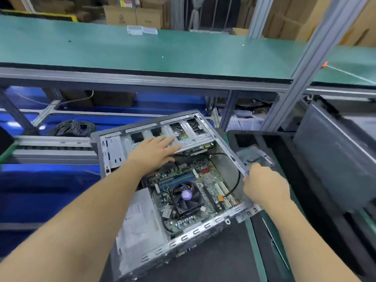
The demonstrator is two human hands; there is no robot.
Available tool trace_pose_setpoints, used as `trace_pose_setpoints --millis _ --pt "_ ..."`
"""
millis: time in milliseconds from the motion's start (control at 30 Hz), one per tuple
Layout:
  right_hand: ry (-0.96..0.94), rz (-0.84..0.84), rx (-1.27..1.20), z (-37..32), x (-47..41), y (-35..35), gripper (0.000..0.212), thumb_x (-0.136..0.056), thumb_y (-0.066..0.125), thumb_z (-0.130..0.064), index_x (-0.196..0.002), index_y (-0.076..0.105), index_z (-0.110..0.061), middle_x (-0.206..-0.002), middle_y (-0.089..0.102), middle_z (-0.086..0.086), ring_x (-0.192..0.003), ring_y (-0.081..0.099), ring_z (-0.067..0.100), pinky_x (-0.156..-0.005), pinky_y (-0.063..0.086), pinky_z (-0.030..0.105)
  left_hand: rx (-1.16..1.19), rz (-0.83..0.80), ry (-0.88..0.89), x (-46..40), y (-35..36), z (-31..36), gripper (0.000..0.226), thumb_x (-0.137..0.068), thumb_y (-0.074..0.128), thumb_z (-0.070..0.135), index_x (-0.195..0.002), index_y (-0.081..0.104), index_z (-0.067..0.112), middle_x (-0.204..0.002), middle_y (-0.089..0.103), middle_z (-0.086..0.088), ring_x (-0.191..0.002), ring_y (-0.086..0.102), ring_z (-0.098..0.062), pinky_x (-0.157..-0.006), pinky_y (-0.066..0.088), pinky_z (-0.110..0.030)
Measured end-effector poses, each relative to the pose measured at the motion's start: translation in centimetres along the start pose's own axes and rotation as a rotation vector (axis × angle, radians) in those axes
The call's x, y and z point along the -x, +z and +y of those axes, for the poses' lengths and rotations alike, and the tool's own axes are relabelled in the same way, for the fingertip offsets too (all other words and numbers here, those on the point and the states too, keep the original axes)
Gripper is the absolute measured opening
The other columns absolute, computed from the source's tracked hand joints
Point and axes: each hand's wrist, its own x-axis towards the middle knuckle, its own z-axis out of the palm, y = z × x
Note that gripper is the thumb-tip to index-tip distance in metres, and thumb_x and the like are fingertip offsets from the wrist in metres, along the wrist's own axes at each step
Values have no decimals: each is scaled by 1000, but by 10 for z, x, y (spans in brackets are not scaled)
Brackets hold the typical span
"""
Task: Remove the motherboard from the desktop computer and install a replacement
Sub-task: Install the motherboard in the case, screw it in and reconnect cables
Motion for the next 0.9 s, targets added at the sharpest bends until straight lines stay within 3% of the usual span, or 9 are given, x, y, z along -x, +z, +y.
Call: trace_pose_setpoints --millis 33,100,167,233,333,433,700,833,900 --pt "2 -36 -20 -2 -4 -5 29 -94 56 -39 -101 51 -11 -83 57 3 -74 52 26 -57 37 30 41 -7 -38 1 -2 7 59 -101 19 59 -157 20 40 -166 19 2 -151 20 -23 -119 21 -41" --pt "-42 -117 -174 -13 -24 -17 53 -96 51 -53 -124 48 -8 -94 60 6 -86 59 29 -59 42 32 163 3 -133 1 -5 28 55 -104 17 53 -156 23 37 -166 19 -1 -152 17 -26 -121 18 -45" --pt "-113 -152 -378 -29 -49 -25 59 -99 44 -57 -133 42 -8 -113 61 13 -103 60 35 -75 49 38 220 15 -196 -1 -6 44 50 -108 19 43 -158 20 33 -166 17 -4 -153 14 -28 -123 15 -48" --pt "-176 -171 -480 -44 -63 -19 47 -103 40 -49 -119 47 -5 -110 61 16 -104 60 37 -75 45 37 224 20 -220 -2 -6 48 49 -110 21 37 -158 18 33 -167 16 -4 -153 12 -28 -123 14 -49" --pt "-199 -38 -317 -49 -65 6 42 -106 33 -42 -107 47 -2 -103 66 21 -89 62 38 -64 41 36 193 53 -225 -3 -1 45 48 -110 21 34 -157 17 37 -167 16 -2 -153 13 -27 -122 17 -50" --pt "-169 91 -182 -40 -56 16 42 -106 32 -42 -104 48 -3 -96 67 18 -81 64 36 -56 38 34 143 91 -189 -7 7 48 48 -109 20 33 -157 16 38 -167 16 -1 -152 15 -27 -121 18 -49" --pt "22 148 -89 -27 -16 25 44 -106 31 -43 -100 51 -5 -82 66 10 -73 69 28 -40 27 26 171 101 73 -44 6 45 48 -109 21 37 -157 18 42 -167 15 6 -153 12 -21 -124 12 -43" --pt "84 162 -120 -29 -20 25 43 -106 32 -43 -99 51 -5 -60 39 -1 -55 50 22 -38 27 25 241 39 68 -53 -4 46 47 -109 22 39 -157 20 43 -167 13 6 -154 9 -19 -125 6 -42" --pt "113 167 -169 -30 -23 26 45 -106 31 -44 -101 52 -4 -67 53 4 -55 46 22 -40 29 27 263 -27 35 -50 -13 52 49 -109 22 39 -158 17 40 -168 9 3 -154 6 -21 -125 5 -44"
